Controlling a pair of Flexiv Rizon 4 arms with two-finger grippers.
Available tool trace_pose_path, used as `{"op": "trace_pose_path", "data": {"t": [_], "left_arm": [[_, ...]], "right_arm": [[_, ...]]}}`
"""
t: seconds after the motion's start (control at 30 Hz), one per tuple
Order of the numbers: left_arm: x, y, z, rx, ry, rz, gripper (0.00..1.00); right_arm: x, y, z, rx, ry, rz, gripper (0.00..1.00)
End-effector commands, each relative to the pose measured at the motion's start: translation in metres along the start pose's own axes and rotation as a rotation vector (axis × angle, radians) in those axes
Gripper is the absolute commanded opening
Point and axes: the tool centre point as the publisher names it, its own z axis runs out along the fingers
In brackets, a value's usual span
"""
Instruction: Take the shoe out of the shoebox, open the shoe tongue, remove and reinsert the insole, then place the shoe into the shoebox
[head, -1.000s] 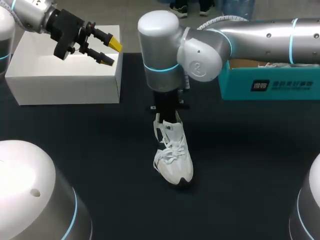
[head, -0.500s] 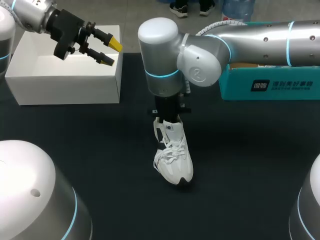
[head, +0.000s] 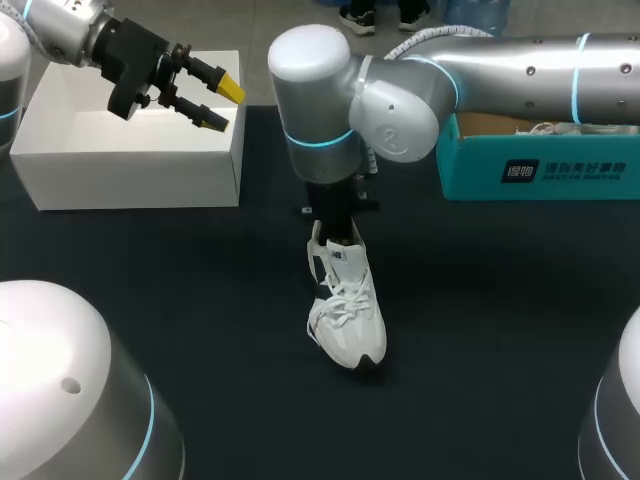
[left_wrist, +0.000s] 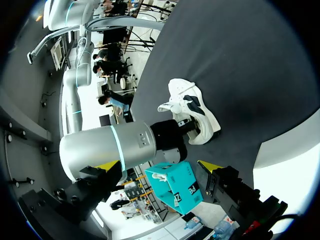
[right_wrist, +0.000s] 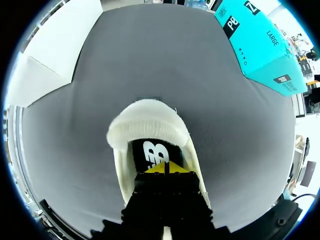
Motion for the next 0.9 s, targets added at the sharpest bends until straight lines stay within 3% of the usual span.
{"op": "trace_pose_path", "data": {"t": [0.03,0.3,0.57,0.77,0.9], "left_arm": [[0.000,-0.001,-0.001,0.000,0.003,0.001,1.00],[0.000,-0.001,-0.001,0.000,0.003,0.001,1.00],[0.000,-0.001,-0.001,0.000,0.003,0.001,1.00],[0.000,-0.001,-0.001,0.000,0.003,0.001,1.00],[0.000,-0.001,-0.001,0.000,0.003,0.001,1.00]], "right_arm": [[-0.004,0.006,-0.013,-0.033,0.006,-0.006,0.00],[0.005,0.025,0.007,-0.046,0.028,-0.023,0.00],[0.011,0.024,0.026,-0.005,0.057,-0.025,0.00],[0.013,0.020,0.029,0.016,0.055,-0.029,0.00],[0.011,0.015,0.014,0.000,0.044,-0.031,0.00]]}}
